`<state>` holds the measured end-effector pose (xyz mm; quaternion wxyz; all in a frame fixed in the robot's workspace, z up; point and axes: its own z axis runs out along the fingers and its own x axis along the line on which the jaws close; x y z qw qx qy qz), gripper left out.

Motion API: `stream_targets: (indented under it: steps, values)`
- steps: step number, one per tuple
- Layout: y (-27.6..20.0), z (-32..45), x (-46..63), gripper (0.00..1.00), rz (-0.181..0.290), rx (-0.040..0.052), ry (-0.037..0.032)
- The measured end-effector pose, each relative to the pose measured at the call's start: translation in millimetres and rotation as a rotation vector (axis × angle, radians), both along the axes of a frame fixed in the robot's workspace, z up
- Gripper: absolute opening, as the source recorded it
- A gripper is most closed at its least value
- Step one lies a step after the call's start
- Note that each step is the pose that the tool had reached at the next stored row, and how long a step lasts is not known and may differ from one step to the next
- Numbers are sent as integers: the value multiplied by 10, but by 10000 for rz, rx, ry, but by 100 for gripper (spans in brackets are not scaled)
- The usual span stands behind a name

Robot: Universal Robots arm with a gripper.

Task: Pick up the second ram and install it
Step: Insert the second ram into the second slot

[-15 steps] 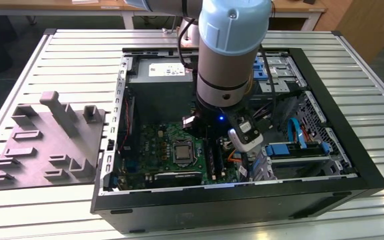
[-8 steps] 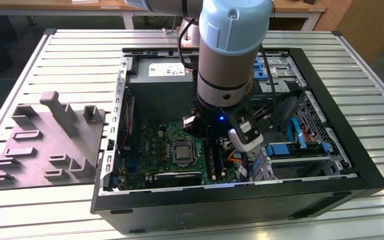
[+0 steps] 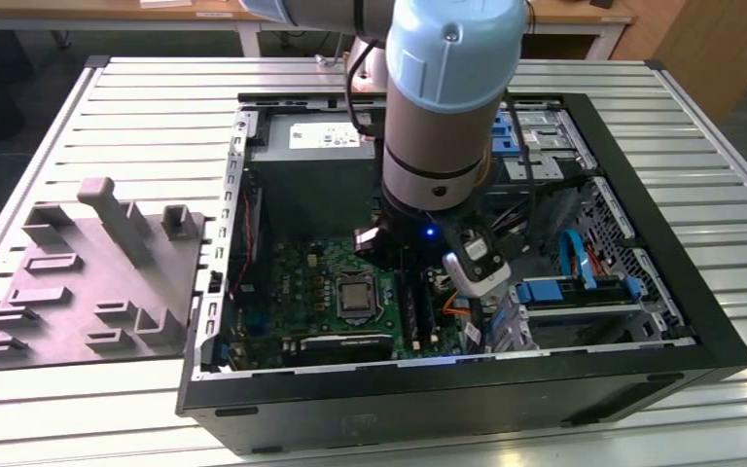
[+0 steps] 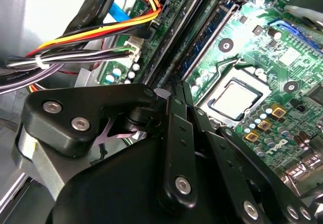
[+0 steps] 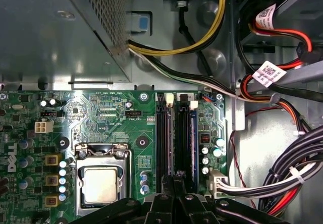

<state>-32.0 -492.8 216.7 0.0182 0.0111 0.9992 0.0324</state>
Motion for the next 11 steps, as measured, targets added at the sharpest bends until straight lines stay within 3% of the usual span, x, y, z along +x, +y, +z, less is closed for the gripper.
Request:
stream_targets:
  steps: [11]
  values:
    - [0,-15,-3,11,1,-13,0]
